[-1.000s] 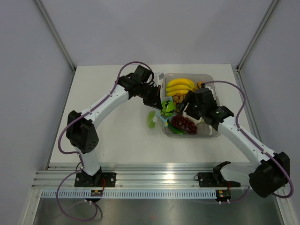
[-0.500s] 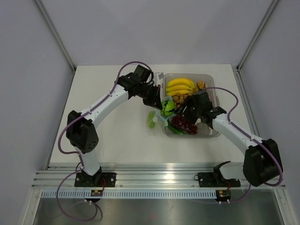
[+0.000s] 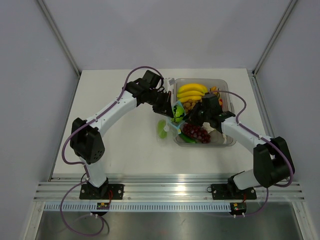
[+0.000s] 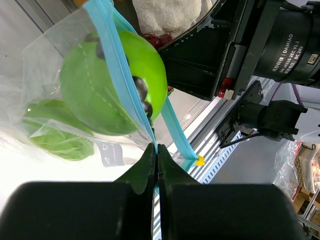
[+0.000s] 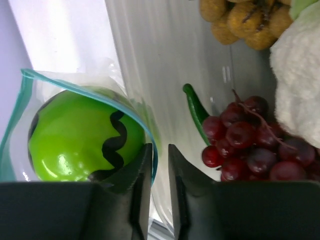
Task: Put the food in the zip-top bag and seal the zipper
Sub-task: Place the fake fruit in the zipper food storage bag, then adjust the zipper food storage bag at the center of the board.
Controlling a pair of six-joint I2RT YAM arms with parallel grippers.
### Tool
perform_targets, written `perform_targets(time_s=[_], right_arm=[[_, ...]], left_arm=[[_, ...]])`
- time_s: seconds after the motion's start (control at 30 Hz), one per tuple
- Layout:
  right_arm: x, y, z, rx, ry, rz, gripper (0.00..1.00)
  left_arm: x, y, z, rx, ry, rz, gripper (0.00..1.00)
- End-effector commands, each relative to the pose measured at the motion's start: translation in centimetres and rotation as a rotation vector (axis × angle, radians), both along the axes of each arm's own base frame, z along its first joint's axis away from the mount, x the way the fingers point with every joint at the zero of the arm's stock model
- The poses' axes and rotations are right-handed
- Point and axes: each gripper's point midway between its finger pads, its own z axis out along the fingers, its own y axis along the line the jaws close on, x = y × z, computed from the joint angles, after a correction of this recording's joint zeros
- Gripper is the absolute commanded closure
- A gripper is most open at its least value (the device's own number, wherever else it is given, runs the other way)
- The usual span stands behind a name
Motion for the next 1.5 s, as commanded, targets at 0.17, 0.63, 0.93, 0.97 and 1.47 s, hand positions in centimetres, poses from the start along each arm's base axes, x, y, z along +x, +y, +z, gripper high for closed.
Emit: perform_targets(time_s=[0.17, 0.63, 0.93, 0.97, 1.47], right_arm=[[1.4, 1.9, 4.4, 0.105, -0.128, 0.061, 1.0], [1.2, 5.8, 7.8, -0.03, -0.219, 0.159, 1.0], [1.3, 4.6, 5.8, -0.142, -0.187, 0.123, 1.0], [1.7, 3.9, 4.5, -0.19, -0.168, 0.097, 1.0], [1.4, 2.3, 4.8, -0.27, -0.164, 0.085, 0.84]], left_arm=[[-0.2, 0.1, 3.1, -0.077, -0.063, -0.015, 1.0], [3.2, 8.7, 3.6, 0.017, -0.111, 0.182, 1.0], [3.6, 11.0, 0.1, 0.175, -0.08, 0.25, 1.0], [3.6, 11.2, -0.4, 0.189, -0.068, 0.256, 1.0], [2.0, 6.7, 0.3, 0.121, -0.073, 0.216, 1.0]])
